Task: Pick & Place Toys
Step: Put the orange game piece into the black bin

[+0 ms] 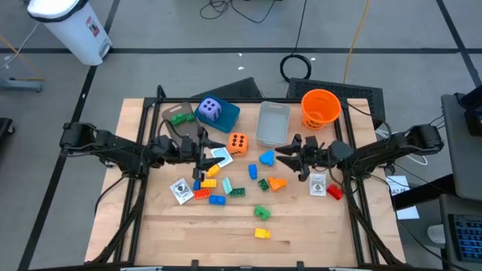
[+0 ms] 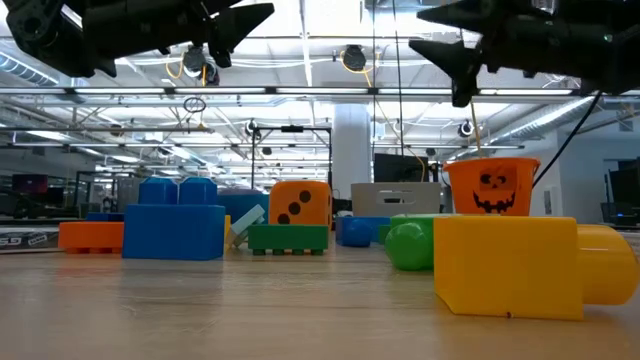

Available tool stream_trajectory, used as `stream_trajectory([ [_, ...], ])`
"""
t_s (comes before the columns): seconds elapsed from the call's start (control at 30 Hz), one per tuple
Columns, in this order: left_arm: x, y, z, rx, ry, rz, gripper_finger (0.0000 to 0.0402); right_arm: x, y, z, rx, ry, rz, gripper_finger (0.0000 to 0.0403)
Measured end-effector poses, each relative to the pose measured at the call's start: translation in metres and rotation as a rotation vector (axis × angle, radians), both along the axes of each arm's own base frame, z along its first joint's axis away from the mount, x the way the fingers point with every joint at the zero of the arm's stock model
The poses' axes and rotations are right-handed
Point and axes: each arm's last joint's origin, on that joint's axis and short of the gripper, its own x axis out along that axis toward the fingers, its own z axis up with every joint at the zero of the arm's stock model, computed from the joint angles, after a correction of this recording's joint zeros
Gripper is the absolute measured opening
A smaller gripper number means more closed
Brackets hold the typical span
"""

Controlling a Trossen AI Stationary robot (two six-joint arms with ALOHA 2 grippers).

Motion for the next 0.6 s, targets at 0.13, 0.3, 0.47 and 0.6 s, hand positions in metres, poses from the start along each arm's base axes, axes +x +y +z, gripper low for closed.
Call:
stream_trajectory([
  [0.13,0.001,0.0,-0.002,0.001,0.021,0.0,0.0214,0.022,0.006,0.009,-0.068,0.228,0.082,0.0167],
  [0.3,0.001,0.0,-0.003,0.0,0.037,0.004,0.0214,0.038,0.012,0.01,-0.187,0.735,0.097,0.0167],
  [0.47,0.001,0.001,-0.004,-0.003,0.045,0.024,0.0214,0.038,0.02,-0.003,-0.252,0.834,0.166,0.0167],
  [0.6,0.002,0.004,-0.005,-0.009,0.056,0.044,0.0214,0.036,0.024,-0.016,-0.321,0.916,0.224,0.0167],
])
